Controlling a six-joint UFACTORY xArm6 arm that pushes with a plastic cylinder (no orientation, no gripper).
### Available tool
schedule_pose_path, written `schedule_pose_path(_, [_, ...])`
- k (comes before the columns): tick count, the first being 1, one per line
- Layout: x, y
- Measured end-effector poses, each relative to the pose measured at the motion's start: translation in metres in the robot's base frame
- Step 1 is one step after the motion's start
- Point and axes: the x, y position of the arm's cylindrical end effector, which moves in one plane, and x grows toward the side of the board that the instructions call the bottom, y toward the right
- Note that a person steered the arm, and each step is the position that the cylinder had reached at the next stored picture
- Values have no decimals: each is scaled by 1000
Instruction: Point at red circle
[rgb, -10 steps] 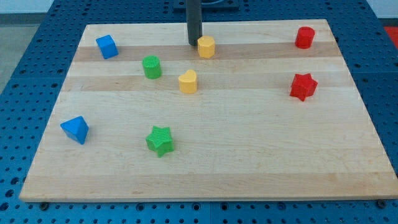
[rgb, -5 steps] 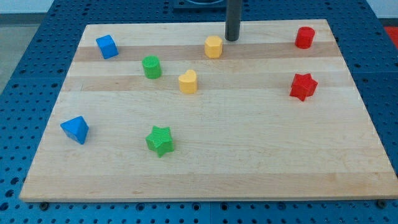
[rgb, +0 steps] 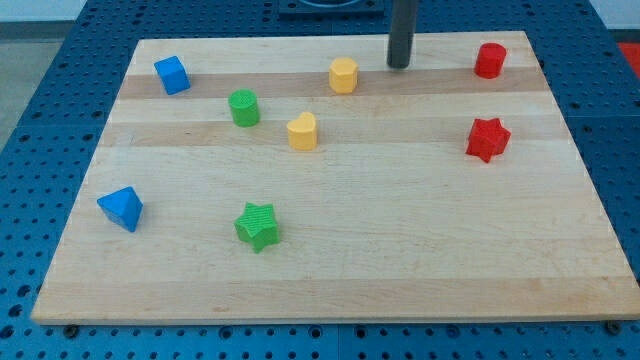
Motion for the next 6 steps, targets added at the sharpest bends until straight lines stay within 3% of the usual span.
schedule_pose_path(1, [-36, 72])
schedule_pose_path(2, [-35, 136])
schedule_pose_path(4, [-29, 136])
schedule_pose_path(6, [57, 127])
